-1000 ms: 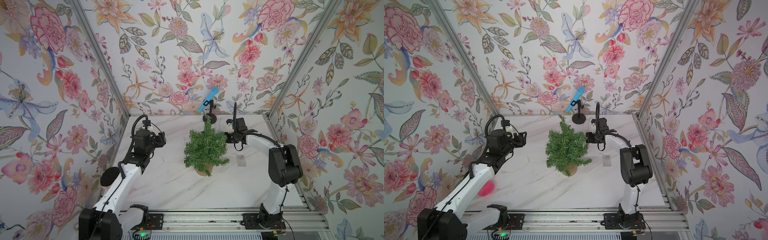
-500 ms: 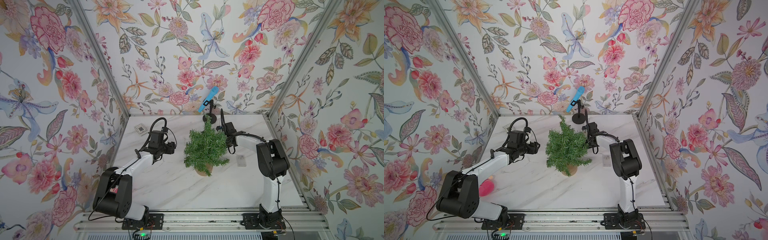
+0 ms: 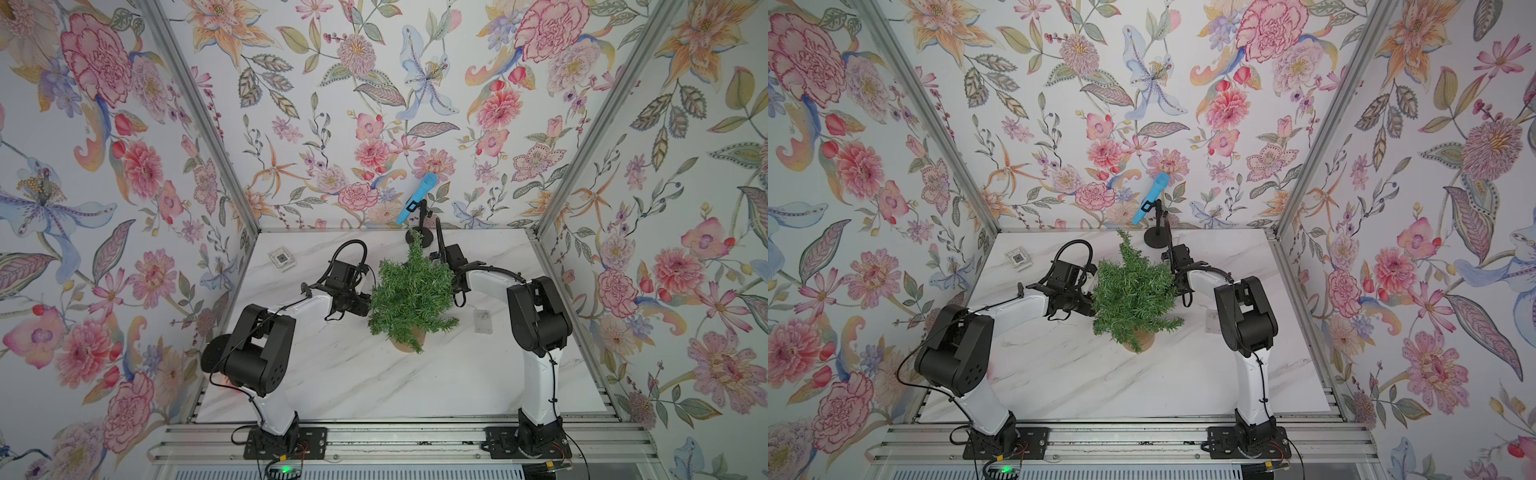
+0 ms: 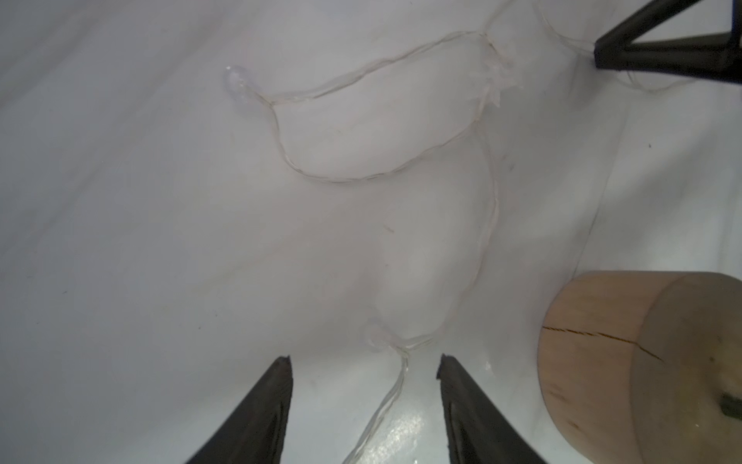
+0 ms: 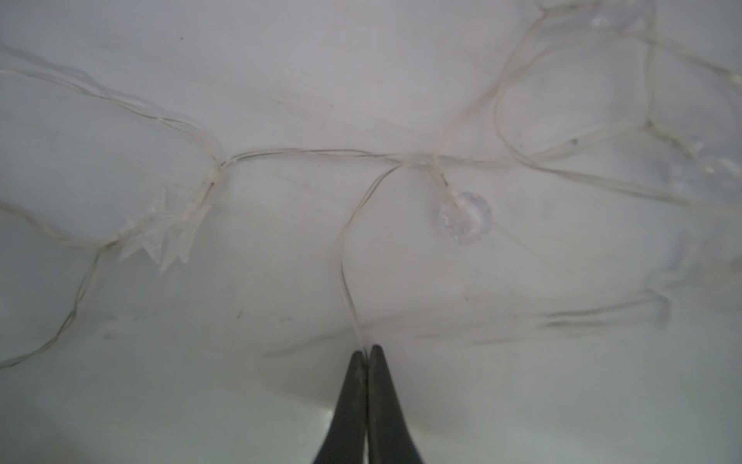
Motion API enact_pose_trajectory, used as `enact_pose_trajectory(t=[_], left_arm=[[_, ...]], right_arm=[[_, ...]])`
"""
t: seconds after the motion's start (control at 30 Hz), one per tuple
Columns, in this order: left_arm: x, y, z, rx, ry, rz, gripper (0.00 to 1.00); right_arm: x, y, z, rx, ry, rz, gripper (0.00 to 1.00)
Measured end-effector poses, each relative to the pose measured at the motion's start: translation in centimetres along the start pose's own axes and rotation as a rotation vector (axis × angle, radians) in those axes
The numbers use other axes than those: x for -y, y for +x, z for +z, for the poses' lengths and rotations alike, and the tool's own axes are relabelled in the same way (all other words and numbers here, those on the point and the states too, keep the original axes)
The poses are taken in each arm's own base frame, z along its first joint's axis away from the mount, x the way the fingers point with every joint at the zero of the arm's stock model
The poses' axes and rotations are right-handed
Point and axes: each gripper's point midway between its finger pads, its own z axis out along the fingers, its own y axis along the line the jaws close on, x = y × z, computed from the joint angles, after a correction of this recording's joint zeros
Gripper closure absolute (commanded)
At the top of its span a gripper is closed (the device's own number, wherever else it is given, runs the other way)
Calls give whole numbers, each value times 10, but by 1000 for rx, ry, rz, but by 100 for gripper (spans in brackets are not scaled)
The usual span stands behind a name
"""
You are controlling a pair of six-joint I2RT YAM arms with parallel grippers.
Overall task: Wrap string light around the christmas tree
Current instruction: Pick up the light string from the center of the board.
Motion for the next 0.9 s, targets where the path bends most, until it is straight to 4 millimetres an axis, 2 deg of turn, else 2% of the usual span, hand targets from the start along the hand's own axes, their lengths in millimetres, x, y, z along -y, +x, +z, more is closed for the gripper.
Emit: enact_pose_trajectory(t=[0.07, 0.23, 0.33, 0.6, 0.77, 0.9], left_arm=[[6, 4, 1, -18, 8, 23, 38], [6, 7, 1, -27, 8, 34, 38], [5, 13, 4, -30, 10, 29, 40], [9, 43, 14, -78, 34, 0, 42], [9, 41, 15, -64, 20, 2, 47], [13, 40, 18, -59, -6, 12, 58]], right_arm=[[13, 4, -6, 2, -10, 61, 100], [38, 10, -32, 39, -24, 171, 100], [35, 7, -42, 61, -46, 183, 100], [22, 7, -53, 78, -102, 193, 100], [19, 3, -70, 113, -108, 196, 100], [15, 0, -83, 139, -113, 200, 100]])
